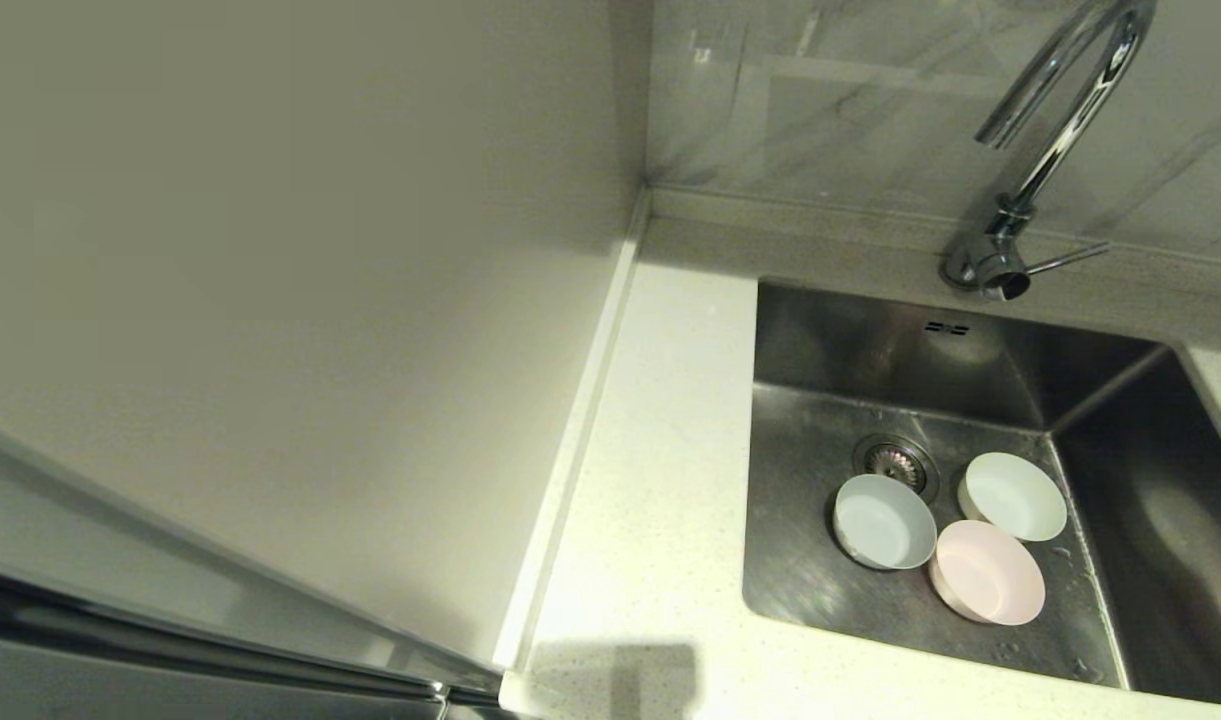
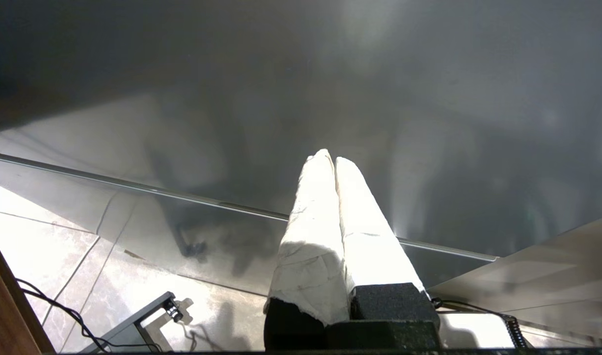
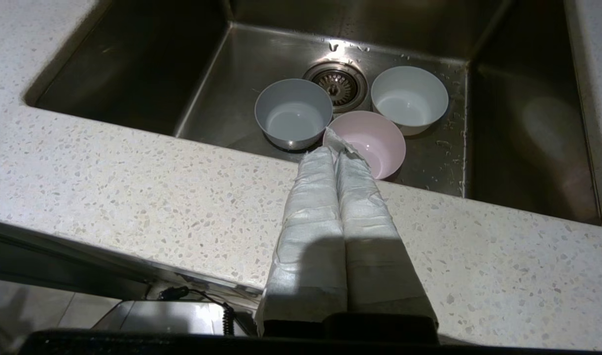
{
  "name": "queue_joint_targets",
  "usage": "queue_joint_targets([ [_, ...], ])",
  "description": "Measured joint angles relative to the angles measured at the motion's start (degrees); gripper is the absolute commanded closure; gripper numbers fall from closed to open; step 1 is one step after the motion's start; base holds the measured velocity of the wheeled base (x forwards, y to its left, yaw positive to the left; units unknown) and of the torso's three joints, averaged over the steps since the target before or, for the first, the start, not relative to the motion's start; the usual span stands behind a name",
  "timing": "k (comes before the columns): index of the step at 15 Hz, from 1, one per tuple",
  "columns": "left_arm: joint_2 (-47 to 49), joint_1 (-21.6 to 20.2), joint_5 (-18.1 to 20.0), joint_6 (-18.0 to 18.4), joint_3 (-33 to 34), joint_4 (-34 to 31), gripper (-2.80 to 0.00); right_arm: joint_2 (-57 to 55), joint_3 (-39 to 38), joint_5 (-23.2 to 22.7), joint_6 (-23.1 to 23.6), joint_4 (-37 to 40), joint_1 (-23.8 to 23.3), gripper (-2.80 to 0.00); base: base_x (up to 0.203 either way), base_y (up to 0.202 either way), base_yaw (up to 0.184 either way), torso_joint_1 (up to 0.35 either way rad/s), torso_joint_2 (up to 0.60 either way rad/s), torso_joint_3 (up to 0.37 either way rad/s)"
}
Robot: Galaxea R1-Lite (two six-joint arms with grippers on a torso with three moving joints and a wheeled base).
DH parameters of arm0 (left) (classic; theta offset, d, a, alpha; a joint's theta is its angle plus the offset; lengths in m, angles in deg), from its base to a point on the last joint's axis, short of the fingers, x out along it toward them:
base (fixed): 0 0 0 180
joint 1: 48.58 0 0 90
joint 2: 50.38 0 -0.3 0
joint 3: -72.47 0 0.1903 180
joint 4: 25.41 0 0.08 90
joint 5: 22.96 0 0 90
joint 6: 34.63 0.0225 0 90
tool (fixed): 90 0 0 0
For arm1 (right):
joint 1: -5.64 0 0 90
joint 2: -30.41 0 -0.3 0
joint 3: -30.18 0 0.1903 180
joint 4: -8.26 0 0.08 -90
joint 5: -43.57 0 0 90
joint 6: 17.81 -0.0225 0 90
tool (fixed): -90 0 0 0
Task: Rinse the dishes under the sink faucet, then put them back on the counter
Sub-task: Put a bowl back to the table from the sink
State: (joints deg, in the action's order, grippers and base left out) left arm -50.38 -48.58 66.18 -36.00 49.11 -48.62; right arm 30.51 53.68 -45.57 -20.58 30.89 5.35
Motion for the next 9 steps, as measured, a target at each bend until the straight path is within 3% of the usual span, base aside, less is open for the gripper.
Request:
queue_joint_targets([
  [9, 0.0, 0.0, 0.0, -0.01, 0.0, 0.01, 0.0, -0.02, -0.11, 0.04, -0.02, 0.1, 0.02, 0.0, 0.0, 0.0, 0.0, 0.0, 0.0, 0.0],
])
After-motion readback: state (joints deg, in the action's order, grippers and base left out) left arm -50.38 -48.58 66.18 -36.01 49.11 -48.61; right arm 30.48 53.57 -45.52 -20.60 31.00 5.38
